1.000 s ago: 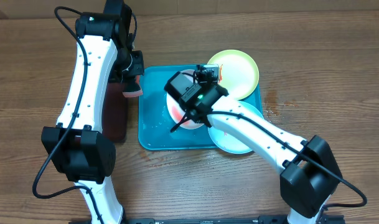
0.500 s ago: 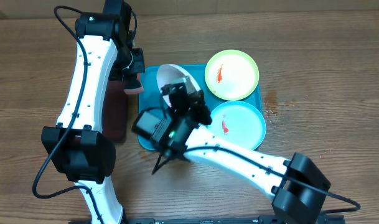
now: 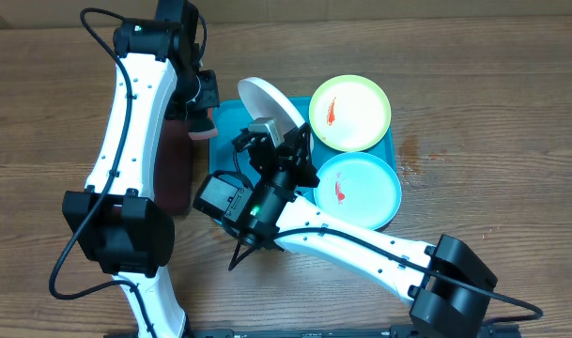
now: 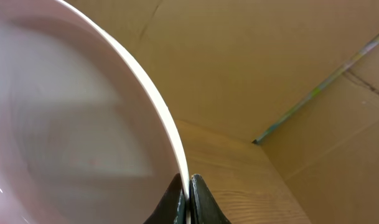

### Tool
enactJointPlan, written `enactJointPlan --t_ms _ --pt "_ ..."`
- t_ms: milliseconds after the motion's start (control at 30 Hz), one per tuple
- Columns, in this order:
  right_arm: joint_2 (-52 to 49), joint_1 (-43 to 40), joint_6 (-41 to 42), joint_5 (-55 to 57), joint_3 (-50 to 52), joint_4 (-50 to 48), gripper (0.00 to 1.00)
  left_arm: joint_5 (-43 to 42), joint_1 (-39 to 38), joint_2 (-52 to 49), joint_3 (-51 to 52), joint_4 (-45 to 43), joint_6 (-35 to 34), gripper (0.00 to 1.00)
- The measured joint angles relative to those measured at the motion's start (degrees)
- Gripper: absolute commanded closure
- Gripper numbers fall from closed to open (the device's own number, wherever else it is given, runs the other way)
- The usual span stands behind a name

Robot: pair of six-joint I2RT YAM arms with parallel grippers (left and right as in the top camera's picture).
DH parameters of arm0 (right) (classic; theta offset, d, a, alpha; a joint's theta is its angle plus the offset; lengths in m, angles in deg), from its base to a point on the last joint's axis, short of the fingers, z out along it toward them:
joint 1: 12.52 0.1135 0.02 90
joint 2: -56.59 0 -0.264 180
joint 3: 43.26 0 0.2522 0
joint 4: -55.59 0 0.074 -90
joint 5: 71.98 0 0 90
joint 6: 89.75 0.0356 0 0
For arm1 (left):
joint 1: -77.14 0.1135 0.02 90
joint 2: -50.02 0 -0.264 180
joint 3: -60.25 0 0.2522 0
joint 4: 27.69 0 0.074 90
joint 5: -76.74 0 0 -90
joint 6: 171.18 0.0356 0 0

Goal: Clean dirty plates on tray and stack at the side
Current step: 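Lift the white plate off the blue tray with the right gripper, then place the white plate on the table right of the tray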

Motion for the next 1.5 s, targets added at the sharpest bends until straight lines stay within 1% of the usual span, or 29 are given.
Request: enactJointPlan --t_ms 200,333,567,767,967,1033,1167,1267,1500 --pt "0.0 -0.2 0.0 -0.1 0.0 0.2 0.96 -0.3 0.0 0.0 0.0 0.0 0.0 0.96" --pt "0.0 -2.3 0.0 -8.7 -0.1 1.6 0.96 -0.4 0.0 0.0 0.0 0.0 0.0 0.96" --pt "0.0 -12.8 -0.5 -36.9 -0.1 1.7 0.96 -0.3 0.0 0.0 0.0 -0.7 0.0 0.96" --pt "0.0 -23.1 -6.0 -60.9 -0.1 0.9 0.96 -0.3 0.0 0.0 0.0 -0.6 0.0 0.96" --pt "0.2 -32.8 -12.2 -82.7 -0.1 0.1 0.96 -0.4 0.0 0.0 0.0 -0.2 0.0 0.96" --pt "0.7 -36.1 -13.7 -88.1 -0.1 0.3 0.96 -0.3 0.0 0.0 0.0 -0.2 0.0 0.96" --pt "2.5 -43.3 -15.5 -95.7 -0.1 1.8 0.96 -0.3 0.0 0.0 0.0 -0.2 0.0 0.96" --pt "4.1 -49.5 -16.1 -98.3 -0.1 3.1 0.96 -0.4 0.0 0.0 0.0 -0.2 0.0 0.96" --pt "4.8 -64.3 -16.5 -98.3 -0.1 4.1 0.96 -0.4 0.0 0.0 0.0 -0.2 0.0 0.96"
